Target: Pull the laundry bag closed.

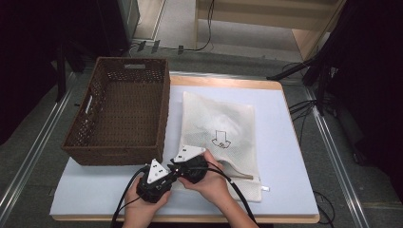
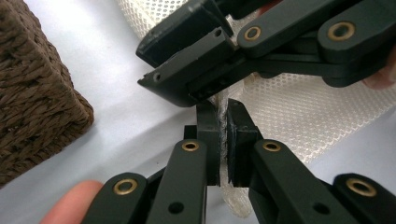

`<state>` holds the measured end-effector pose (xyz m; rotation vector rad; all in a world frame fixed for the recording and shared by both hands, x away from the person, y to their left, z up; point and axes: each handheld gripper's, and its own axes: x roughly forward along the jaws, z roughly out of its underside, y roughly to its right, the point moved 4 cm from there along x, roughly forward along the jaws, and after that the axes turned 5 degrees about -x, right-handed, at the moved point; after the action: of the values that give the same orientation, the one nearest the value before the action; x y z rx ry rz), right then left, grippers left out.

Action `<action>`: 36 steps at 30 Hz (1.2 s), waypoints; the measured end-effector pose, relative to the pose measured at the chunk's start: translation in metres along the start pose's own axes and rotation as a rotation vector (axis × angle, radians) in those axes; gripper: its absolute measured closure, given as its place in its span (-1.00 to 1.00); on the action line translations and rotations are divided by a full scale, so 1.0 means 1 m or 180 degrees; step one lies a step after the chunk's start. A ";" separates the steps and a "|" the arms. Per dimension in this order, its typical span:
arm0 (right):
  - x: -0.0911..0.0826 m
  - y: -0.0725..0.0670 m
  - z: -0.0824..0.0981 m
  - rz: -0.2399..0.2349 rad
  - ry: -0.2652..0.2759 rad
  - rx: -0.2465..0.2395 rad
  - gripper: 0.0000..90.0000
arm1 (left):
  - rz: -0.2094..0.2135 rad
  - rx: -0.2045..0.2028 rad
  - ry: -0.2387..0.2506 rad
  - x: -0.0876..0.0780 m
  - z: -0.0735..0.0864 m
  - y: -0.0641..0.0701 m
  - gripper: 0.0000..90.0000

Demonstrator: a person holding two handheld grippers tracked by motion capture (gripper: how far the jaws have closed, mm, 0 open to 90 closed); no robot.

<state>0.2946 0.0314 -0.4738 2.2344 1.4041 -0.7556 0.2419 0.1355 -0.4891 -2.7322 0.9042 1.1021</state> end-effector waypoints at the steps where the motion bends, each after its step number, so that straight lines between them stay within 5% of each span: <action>1: -0.001 0.000 0.000 0.0016 0.0015 0.0014 0.80 | 0.0000 -0.0004 0.0000 0.000 0.000 0.000 0.93; 21: -0.029 0.001 0.008 0.0124 0.0463 0.0226 0.81 | -0.0019 -0.0027 0.0013 0.000 0.001 -0.002 0.93; 29: -0.033 0.003 0.024 -0.0036 0.0486 0.0488 0.81 | -0.0023 -0.0023 0.0002 -0.001 0.002 -0.004 0.93; 33: -0.034 0.003 0.029 -0.0172 0.0493 0.0729 0.62 | -0.0019 -0.0043 0.0018 -0.001 0.002 -0.004 0.93; 36: -0.037 0.005 0.032 0.0082 0.0529 0.0739 0.53 | -0.0018 -0.0053 0.0022 0.000 0.002 -0.004 0.93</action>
<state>0.2784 -0.0150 -0.4746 2.5400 1.4223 -0.7745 0.2431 0.1397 -0.4909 -2.7518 0.8914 1.1051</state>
